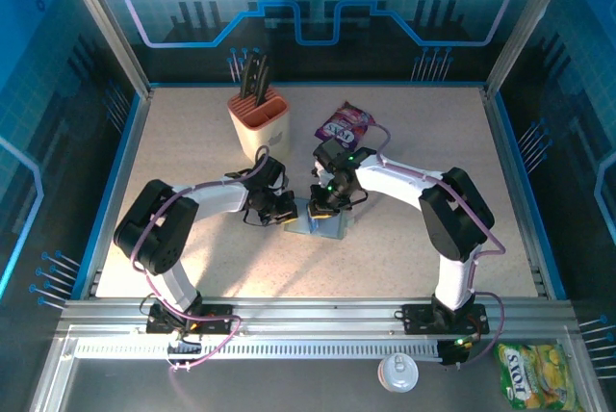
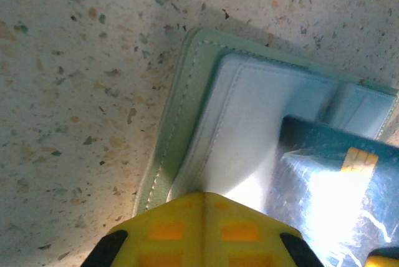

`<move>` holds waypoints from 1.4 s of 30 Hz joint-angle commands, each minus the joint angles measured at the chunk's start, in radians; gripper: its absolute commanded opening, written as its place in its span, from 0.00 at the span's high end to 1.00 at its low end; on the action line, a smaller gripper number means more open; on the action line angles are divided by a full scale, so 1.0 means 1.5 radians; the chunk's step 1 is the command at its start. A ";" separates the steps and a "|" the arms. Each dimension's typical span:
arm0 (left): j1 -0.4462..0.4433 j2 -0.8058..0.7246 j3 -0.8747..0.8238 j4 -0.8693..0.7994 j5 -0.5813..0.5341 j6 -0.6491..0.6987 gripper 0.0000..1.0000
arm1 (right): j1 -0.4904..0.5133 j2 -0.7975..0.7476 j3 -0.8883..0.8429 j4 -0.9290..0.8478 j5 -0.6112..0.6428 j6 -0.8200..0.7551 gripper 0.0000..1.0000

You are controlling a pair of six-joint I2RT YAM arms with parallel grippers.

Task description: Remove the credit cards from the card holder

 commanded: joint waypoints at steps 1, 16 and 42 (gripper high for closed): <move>-0.003 0.014 -0.010 -0.011 0.002 -0.002 0.98 | 0.008 0.008 0.010 0.001 0.010 0.007 0.92; -0.002 -0.012 -0.033 -0.020 -0.006 -0.008 0.98 | -0.035 -0.086 0.039 -0.081 0.047 -0.114 1.00; -0.004 -0.040 -0.021 -0.073 0.004 -0.012 0.92 | -0.156 0.000 0.328 -0.335 0.154 -0.889 1.00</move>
